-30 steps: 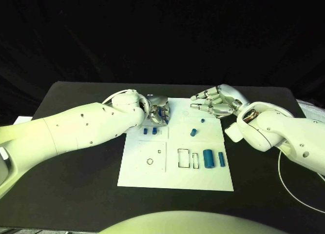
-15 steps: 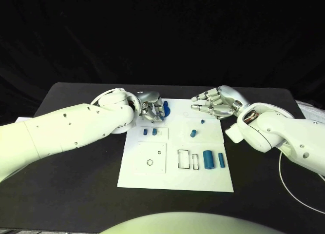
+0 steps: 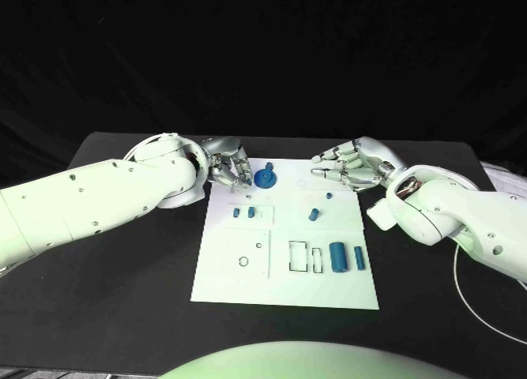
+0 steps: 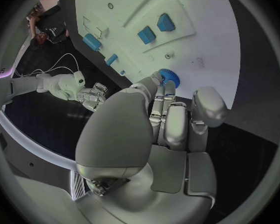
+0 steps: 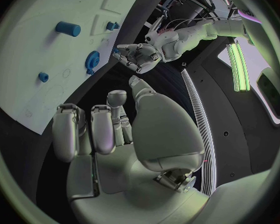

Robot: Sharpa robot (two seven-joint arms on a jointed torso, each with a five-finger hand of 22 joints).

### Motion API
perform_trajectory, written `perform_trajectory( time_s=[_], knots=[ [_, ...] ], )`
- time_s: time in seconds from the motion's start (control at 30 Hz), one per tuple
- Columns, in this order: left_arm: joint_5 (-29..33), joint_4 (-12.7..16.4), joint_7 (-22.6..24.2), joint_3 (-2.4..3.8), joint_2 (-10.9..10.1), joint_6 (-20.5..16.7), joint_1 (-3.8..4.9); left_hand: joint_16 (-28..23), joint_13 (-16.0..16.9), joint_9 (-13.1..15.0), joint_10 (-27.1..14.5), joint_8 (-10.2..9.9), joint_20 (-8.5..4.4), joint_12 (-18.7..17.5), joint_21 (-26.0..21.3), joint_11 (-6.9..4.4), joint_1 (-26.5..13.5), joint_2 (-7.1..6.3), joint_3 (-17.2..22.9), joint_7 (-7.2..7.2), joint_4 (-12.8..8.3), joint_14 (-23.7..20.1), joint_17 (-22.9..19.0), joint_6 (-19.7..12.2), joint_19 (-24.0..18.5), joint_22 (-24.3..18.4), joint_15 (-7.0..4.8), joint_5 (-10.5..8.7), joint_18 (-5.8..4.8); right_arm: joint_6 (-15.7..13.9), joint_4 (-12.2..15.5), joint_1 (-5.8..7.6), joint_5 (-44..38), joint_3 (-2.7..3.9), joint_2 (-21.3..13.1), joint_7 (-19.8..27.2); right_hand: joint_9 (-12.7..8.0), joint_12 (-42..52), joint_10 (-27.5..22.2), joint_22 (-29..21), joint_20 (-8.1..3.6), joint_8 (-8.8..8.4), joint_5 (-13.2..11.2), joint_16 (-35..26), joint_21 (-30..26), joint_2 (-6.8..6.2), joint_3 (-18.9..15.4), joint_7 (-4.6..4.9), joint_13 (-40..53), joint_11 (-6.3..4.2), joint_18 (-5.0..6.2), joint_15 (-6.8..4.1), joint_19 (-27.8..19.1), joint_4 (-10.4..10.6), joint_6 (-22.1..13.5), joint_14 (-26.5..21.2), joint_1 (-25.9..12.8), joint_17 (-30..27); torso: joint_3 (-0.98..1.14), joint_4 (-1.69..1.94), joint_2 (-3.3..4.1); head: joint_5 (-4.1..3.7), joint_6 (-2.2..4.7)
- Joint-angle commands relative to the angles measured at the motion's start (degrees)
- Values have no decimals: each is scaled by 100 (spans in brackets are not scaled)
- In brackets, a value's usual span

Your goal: Assemble the parts on the task board

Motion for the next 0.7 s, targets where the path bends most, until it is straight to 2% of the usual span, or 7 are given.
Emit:
perform_trajectory(
  time_s=[0.03, 0.27, 0.7],
  knots=[
    [54, 11, -48, -8, -8, 292, 8, 13, -6, -9, 27, -25, -11, -30, 24, 18, -62, 4, 38, 32, -3, 121, 10, -1, 149, 7, 6, -29, -71, 60, 10, -6, -61, -2, 1, 9, 7, 20, 34, 5, -10, 17, 25, -22, -32, 56, -26, 7, 6, -11, 108, -4, -16, -4, 40, 253, -15, 4, 3, -7, 2, -3, -17],
    [48, -65, -51, -51, 34, 429, -24, 14, -7, -12, 31, -30, -10, -38, 29, 18, -68, -2, 42, 31, -6, 121, 9, 0, 149, 11, 6, -31, -72, 44, 19, -7, -61, -2, 6, 23, 7, 20, 34, 5, -10, 17, 25, -22, -32, 56, -26, 7, 6, -11, 108, -4, -16, -4, 40, 253, -15, 4, 2, -10, 6, 12, -17],
    [-43, -196, -71, -82, 128, 501, -91, 12, -7, -14, 38, -35, -9, -46, 23, 15, -67, -6, 51, 28, -14, 120, -1, 5, 146, 9, 5, -32, -70, 32, 30, -9, -61, -2, 11, 36, 7, 20, 34, 5, -10, 17, 25, -22, -32, 56, -26, 7, 6, -11, 108, -4, -16, -4, 40, 253, -15, 4, 3, -8, 5, -1, -31]
  ],
)
